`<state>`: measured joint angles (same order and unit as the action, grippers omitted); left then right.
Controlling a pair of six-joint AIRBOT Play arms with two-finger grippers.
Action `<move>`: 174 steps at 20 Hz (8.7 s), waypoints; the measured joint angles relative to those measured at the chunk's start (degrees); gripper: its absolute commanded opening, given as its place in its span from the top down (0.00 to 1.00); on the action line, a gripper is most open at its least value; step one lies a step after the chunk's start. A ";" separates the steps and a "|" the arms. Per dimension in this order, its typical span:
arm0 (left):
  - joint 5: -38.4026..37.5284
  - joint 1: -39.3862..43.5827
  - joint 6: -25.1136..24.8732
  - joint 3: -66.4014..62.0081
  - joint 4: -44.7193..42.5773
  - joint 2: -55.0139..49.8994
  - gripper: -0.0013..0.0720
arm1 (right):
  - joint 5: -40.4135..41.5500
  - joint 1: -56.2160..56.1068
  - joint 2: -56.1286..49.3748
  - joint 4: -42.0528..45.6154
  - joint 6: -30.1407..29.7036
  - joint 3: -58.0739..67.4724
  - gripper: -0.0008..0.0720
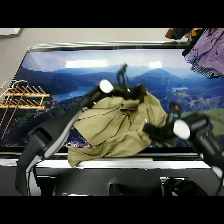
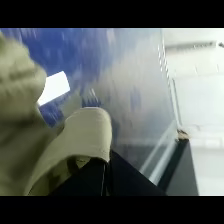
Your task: Fold the clothes and pants, and hang the long-sleeved shirts on hangers.
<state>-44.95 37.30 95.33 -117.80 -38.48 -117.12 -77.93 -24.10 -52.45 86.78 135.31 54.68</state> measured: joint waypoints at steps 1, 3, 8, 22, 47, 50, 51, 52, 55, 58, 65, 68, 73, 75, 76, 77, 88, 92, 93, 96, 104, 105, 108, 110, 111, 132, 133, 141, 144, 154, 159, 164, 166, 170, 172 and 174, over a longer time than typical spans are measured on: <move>-0.35 -1.33 0.33 -0.48 -2.60 1.81 0.96 | -1.27 0.00 -3.54 1.79 -2.03 5.99 0.95; -1.66 -4.04 1.31 -1.07 -9.07 6.34 0.96 | -3.37 0.00 -10.40 5.14 -5.51 18.49 0.95; -5.86 -10.25 3.87 -1.27 -24.30 18.97 0.96 | -8.94 0.00 -22.29 11.82 -13.46 50.05 0.95; -21.77 -16.02 15.26 -0.28 -35.01 40.94 0.96 | -4.35 -0.09 -21.20 6.14 -23.21 65.79 0.95; -16.39 -14.60 20.39 42.82 -39.74 35.21 0.28 | 11.28 0.11 -24.37 4.22 -15.04 18.05 0.30; -18.14 -17.97 14.45 40.35 -39.23 35.65 0.20 | 6.54 0.00 -21.40 6.14 -16.22 18.10 0.30; -19.15 -19.10 12.55 39.82 -39.50 35.82 0.19 | 5.38 0.02 -20.85 6.88 -16.26 17.88 0.30; -20.06 -20.26 10.67 39.41 -39.45 36.06 0.15 | 4.76 0.02 -20.46 7.10 -16.50 17.33 0.30; -22.34 -22.82 6.05 38.80 -39.28 36.44 0.15 | 6.32 0.00 -19.93 4.35 -16.65 14.16 0.30; -23.37 -23.96 2.95 38.58 -39.23 36.57 0.15 | 11.63 0.00 -20.52 -1.11 -16.76 10.27 0.30; -23.96 -24.65 0.83 38.49 -39.41 36.59 0.15 | 19.96 0.00 -26.18 -5.38 -19.28 7.63 0.33; -24.06 -24.65 0.24 38.49 -39.39 36.59 0.15 | 22.38 0.00 -26.97 -3.43 -20.79 7.50 0.94; -26.34 -24.57 -2.49 38.69 -39.39 36.59 0.15 | 21.49 0.00 -27.10 -2.10 -21.31 7.50 0.95; -27.12 -23.96 -5.75 39.58 -39.43 36.59 0.15 | 20.46 0.00 -26.73 -1.95 -21.44 7.50 0.95; -26.97 -23.50 -7.74 40.19 -39.34 36.59 0.15 | 20.06 0.00 -26.47 -1.75 -21.49 7.48 0.95; -26.23 -22.91 -10.05 40.98 -39.32 36.59 0.15 | 19.91 0.00 -26.18 -1.66 -21.64 7.48 0.95; -14.21 -15.17 -27.65 48.15 -38.91 35.50 0.17 | 19.45 0.00 -24.17 -1.11 -19.04 7.48 0.95; -7.76 -14.64 -27.43 49.33 -38.93 33.77 0.18 | 18.64 0.00 -23.23 -1.11 -18.60 7.48 0.95; -5.88 -14.62 -26.64 49.46 -38.93 33.14 0.19 | 18.29 0.00 -22.80 -1.11 -18.21 7.48 0.95; -1.70 -14.51 -22.34 49.66 -38.93 31.06 0.95 | 17.40 0.00 -21.29 -1.09 -16.79 7.48 0.95; -3.52 -15.34 -15.63 42.97 -38.56 29.97 0.95 | 15.93 0.00 -17.16 3.10 -14.29 9.81 0.95; -5.75 -15.80 -15.28 40.09 -38.58 29.97 0.95 | 15.10 0.00 -16.90 4.85 -14.23 11.78 0.95; -14.78 -17.38 -13.49 28.22 -39.12 29.94 0.95 | 12.22 0.00 -16.48 10.25 -14.08 20.15 0.95; -22.03 -17.99 -11.37 19.34 -41.05 29.94 0.95 | 9.88 0.00 -16.37 13.27 -14.08 26.67 0.95; -25.88 -18.16 -10.19 14.71 -42.07 29.94 0.95 | 8.35 0.00 -16.31 14.75 -14.08 30.23 0.95; -41.13 -13.09 16.06 10.19 -46.99 48.19 0.95 | -3.23 -0.72 -17.40 10.21 -17.92 56.54 0.95; -40.70 -12.94 17.09 13.75 -47.01 48.28 0.95 | -4.00 -1.55 -17.59 10.23 -17.55 53.62 0.95; -29.14 -12.59 23.87 41.86 -46.64 47.93 0.95 | 7.32 -9.18 -18.49 13.35 -1.88 22.14 0.95; -24.02 -12.74 23.96 46.88 -44.46 46.97 0.77 | 12.28 -9.75 -18.93 13.90 2.03 17.31 0.95; -24.11 -41.05 4.52 52.15 -35.30 55.76 0.30 | 19.50 -10.03 -19.19 12.59 3.23 14.69 0.95; -28.04 -60.78 -4.76 55.15 -39.34 59.41 0.12 | 18.84 -10.03 -19.19 11.61 1.92 14.62 0.95; -26.82 -74.73 -2.95 55.71 -41.88 57.24 0.05 | 18.16 -10.03 -19.19 11.32 1.73 14.62 0.95; -25.00 -80.30 -4.59 54.49 -40.94 54.86 0.05 | 17.99 -10.03 -19.19 11.30 1.68 14.62 0.95; -22.58 -89.42 -11.23 49.00 -38.14 46.95 0.05 | 17.46 -10.03 -19.19 11.02 1.55 14.62 0.95; -21.99 -91.65 -16.44 46.18 -37.27 42.51 0.05 | 16.74 -10.03 -19.19 10.95 1.55 14.62 0.95; -21.81 -92.76 -22.14 44.52 -36.76 38.80 0.06 | 15.87 -10.03 -19.19 10.91 1.55 14.62 0.95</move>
<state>-66.76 -55.46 73.19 -73.28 -75.24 -78.32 -62.06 -34.13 -71.64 97.69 136.86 69.30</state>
